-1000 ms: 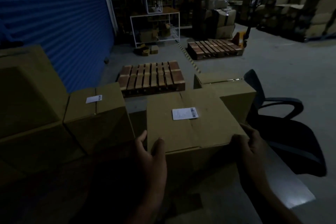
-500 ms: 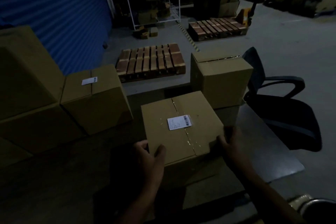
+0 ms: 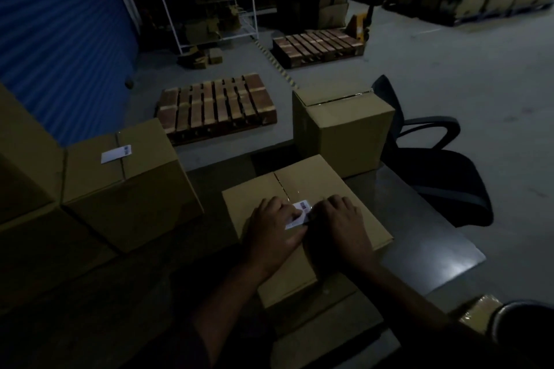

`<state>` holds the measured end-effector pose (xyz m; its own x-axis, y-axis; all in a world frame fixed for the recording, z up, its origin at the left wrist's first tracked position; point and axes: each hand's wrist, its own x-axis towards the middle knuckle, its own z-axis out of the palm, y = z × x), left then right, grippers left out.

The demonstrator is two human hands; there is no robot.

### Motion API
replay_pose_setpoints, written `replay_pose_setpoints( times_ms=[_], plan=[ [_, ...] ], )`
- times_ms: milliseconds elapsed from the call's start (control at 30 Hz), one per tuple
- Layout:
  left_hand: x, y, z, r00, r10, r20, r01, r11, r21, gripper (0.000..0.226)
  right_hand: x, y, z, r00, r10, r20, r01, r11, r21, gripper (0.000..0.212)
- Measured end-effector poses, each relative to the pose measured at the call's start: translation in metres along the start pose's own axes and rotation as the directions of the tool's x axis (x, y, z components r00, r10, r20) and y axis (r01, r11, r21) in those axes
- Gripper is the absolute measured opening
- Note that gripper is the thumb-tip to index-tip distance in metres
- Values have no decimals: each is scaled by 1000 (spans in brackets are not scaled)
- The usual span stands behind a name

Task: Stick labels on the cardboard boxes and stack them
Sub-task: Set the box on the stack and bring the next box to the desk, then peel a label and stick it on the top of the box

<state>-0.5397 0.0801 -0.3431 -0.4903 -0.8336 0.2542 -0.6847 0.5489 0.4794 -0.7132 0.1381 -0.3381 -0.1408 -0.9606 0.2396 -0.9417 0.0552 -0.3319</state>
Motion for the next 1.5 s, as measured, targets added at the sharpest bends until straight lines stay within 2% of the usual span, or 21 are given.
replay_pose_setpoints(
  times_ms=[100, 200, 333, 467, 600, 733, 800, 933, 1067, 1133, 1300, 1433, 1500],
  plan=[
    [-1, 1, 2, 998, -17, -52, 16, 1000, -26, 30, 10, 0, 3, 998, 64, -29, -63, 998, 19, 27],
    [0, -2, 3, 996, -54, -69, 49, 996, -79, 14, 21, -1, 4, 998, 56, -32, -56, 998, 22, 27],
    [0, -5, 7, 996, -63, -58, 57, 994, -96, 25, 20, -2, 3, 993, 113, -47, -109, 991, 77, 20],
    [-1, -3, 8, 997, -48, -53, 45, 997, -62, 20, 18, -1, 5, 993, 100, -60, -97, 994, 59, 25],
    [-2, -3, 9, 998, -23, -55, 20, 999, -40, 17, 19, -3, 3, 987, 148, -67, -143, 988, 62, 16],
    [-2, -5, 11, 999, 5, -46, -6, 1000, -29, 18, 14, -3, 5, 987, 135, -90, -131, 990, 42, 20],
    [-2, -6, 11, 999, 14, -48, -15, 999, -40, 18, 12, -5, 4, 985, 146, -89, -144, 989, 28, 12],
    [-1, -6, 11, 998, 10, -56, -12, 999, -38, 18, 5, -10, 4, 957, 251, -143, -254, 967, -8, 33],
    [-2, -6, 11, 999, -9, -44, 7, 999, -40, 18, 7, -10, 4, 977, 179, -116, -180, 984, -4, 19],
    [-3, -6, 10, 999, -28, -34, 27, 999, -46, 18, 10, -6, 7, 986, 139, -94, -139, 990, 1, 24],
    [-1, -5, 11, 997, -61, -43, 59, 997, -51, 22, 10, 3, 10, 984, 146, -99, -142, 989, 51, 19],
    [0, -8, 12, 994, -80, -68, 74, 993, -94, 21, 13, 7, 9, 990, 119, -77, -115, 992, 46, 28],
    [0, -10, 14, 992, -103, -78, 94, 990, -109, 28, 14, 11, 6, 989, 137, -63, -132, 989, 73, 21]
  ],
)
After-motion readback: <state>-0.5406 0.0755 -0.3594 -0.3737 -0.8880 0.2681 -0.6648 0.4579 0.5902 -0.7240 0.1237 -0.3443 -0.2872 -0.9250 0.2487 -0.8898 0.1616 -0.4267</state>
